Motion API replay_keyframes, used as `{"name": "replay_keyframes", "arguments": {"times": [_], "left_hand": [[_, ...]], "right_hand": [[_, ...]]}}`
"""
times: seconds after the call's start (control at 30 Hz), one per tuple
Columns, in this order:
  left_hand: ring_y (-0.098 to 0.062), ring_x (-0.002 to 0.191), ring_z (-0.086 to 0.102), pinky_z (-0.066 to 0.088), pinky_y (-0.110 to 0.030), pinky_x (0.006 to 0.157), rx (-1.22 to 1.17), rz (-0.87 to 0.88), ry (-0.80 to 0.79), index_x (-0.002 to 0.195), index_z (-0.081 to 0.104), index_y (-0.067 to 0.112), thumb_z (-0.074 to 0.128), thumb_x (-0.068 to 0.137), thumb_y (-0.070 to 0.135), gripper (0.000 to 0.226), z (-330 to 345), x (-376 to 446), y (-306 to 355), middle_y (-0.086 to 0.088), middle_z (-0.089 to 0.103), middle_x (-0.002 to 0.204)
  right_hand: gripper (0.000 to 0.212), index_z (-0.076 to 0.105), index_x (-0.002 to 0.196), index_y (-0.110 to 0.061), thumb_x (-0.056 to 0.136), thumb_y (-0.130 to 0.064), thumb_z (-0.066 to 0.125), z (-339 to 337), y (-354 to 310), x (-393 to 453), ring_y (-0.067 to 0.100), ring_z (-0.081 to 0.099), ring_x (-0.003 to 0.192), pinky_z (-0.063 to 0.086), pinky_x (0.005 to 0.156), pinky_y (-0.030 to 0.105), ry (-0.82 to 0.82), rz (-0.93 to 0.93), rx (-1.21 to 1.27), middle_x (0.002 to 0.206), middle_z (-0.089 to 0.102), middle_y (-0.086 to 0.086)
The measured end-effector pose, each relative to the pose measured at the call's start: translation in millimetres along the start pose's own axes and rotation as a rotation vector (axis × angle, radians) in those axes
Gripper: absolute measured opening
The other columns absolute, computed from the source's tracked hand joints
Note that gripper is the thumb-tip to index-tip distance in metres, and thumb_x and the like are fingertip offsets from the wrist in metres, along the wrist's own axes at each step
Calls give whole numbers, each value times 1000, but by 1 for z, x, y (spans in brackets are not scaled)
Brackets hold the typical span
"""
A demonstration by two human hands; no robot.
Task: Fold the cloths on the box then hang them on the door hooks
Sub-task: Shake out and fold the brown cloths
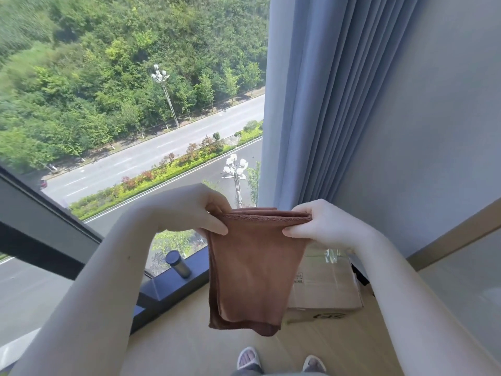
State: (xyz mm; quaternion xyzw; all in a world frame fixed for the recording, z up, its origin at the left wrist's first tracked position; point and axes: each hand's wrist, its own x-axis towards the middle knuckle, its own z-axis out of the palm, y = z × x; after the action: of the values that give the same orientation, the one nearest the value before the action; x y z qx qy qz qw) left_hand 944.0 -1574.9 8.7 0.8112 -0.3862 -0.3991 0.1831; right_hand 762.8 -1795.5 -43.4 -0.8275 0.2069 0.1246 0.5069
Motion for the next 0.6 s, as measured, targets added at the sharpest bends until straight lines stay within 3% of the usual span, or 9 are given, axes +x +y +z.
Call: {"name": "replay_keyframes", "arguments": {"times": [0.1,0.2,0.47,0.6], "left_hand": [[-14,86,77,61,-37,89,-47,-5,76,104,74,23,75,90,16,16,3,26,-20,7,79,95],[-17,85,77,62,-39,86,-88,-22,143,109,72,22,75,89,16,21,7,56,-42,5,78,99],[-20,88,71,60,-42,85,-9,-45,203,115,67,22,61,93,11,26,10,146,-79,-2,71,109],[-27,90,67,56,-37,77,135,-101,147,112,75,17,45,92,-3,41,18,192,-99,-5,71,100]], "right_hand": [[4,75,85,-28,89,-28,74,9,11,22,11,56,69,41,67,28,136,-1,21,74,64,-10],[7,74,97,-28,91,-24,74,22,18,47,11,65,78,47,69,26,260,20,91,86,72,-8],[19,69,114,-20,95,-17,66,40,41,143,23,68,98,54,88,37,393,191,125,104,71,0],[7,68,99,-17,95,-18,63,44,68,180,25,67,97,53,89,40,404,331,174,102,71,4]]}}
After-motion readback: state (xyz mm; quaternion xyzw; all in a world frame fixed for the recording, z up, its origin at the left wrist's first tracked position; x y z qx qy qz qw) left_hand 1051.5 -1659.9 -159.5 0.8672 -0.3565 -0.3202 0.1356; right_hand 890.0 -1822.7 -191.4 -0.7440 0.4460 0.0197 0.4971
